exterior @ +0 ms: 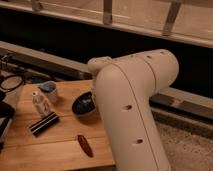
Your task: Drag the ceramic bowl in a circle
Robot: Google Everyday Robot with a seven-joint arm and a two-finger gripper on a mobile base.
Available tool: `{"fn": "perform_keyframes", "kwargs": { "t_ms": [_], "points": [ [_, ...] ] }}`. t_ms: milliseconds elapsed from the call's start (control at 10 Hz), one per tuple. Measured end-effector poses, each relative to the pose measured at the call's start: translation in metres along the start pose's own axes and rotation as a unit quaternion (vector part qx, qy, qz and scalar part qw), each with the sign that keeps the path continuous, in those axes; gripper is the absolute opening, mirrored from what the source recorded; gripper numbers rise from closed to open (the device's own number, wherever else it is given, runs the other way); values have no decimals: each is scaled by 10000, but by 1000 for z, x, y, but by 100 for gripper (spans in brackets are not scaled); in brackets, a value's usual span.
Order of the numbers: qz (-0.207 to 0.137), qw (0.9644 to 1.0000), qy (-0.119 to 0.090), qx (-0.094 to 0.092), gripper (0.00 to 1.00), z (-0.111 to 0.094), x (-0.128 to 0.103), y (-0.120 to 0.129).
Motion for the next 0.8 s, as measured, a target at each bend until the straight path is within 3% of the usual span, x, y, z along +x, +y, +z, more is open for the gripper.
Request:
{"fn": "perform_keyframes", "kwargs": {
  "t_ms": [200, 500, 600, 700, 800],
  "points": [
    [47, 9999, 5, -138, 38, -2, -9, 8],
    [353, 9978, -10, -560, 6, -21, -63, 2],
    [430, 9968, -50, -672, 2, -28, -76, -3],
    [491, 9945, -307, -878, 4, -53, -90, -9],
    [474, 9942, -382, -892, 6, -72, -88, -10]
  ]
}}
